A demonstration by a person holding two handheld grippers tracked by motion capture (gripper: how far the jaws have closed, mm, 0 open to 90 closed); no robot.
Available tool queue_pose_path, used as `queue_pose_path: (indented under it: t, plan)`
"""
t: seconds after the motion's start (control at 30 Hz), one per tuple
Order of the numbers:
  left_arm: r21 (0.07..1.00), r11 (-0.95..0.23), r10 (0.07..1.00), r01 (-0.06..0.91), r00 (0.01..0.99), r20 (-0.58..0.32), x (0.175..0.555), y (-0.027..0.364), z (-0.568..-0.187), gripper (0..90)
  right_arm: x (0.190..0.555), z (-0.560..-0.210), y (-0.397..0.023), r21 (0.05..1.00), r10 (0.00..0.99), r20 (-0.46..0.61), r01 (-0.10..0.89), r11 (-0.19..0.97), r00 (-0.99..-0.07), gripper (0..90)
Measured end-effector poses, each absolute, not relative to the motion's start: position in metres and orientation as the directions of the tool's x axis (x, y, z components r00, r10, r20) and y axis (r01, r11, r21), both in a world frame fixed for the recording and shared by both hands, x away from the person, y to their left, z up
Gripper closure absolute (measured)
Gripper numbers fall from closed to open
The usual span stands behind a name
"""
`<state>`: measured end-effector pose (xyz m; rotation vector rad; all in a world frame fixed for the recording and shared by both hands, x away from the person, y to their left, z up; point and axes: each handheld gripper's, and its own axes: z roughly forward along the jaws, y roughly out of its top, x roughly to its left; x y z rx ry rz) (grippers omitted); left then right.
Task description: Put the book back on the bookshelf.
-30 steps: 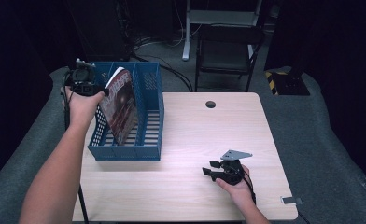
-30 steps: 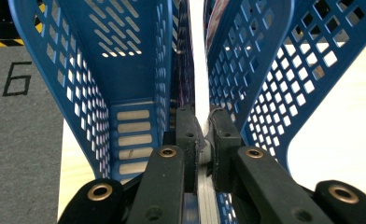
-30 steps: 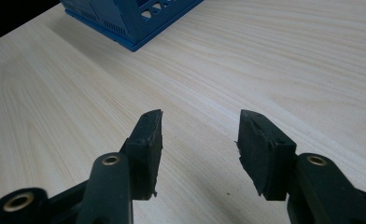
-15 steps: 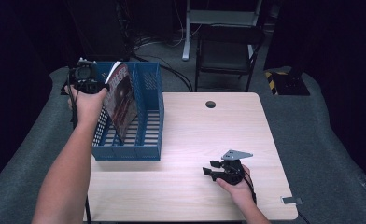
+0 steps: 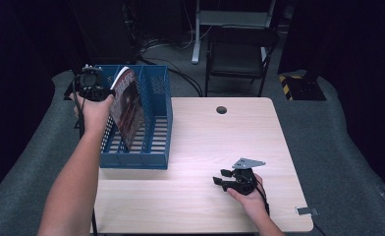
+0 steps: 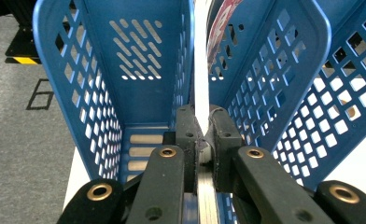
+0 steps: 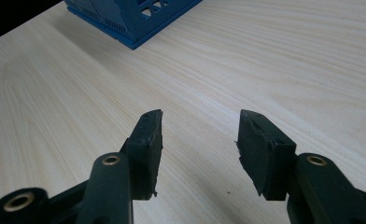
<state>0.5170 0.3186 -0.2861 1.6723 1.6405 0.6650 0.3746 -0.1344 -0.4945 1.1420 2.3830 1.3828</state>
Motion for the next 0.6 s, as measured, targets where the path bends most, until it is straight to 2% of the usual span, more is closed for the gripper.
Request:
queue_pose_path:
  t: [0.2,0.47,0.6]
  plan:
    - [0.772,0.025,0.991,0.635,0.084,-0.102,0.5164,0.3178,-0.2872,82.0,0.3747,-0.4948,-0.1342,0.796,0.68,0.223,0.533,0.286,-0.698,50.0]
    - [0.778,0.039,0.989,0.628,0.09,-0.122,0.5143,0.3217,-0.2918,60.2,0.3752,-0.4953,-0.1334,0.795,0.679,0.222,0.533,0.289,-0.7,49.9]
    - [0.771,0.038,0.986,0.636,0.103,-0.134,0.5135,0.3234,-0.2934,54.7,0.3751,-0.4956,-0.1329,0.794,0.678,0.228,0.537,0.285,-0.698,49.9]
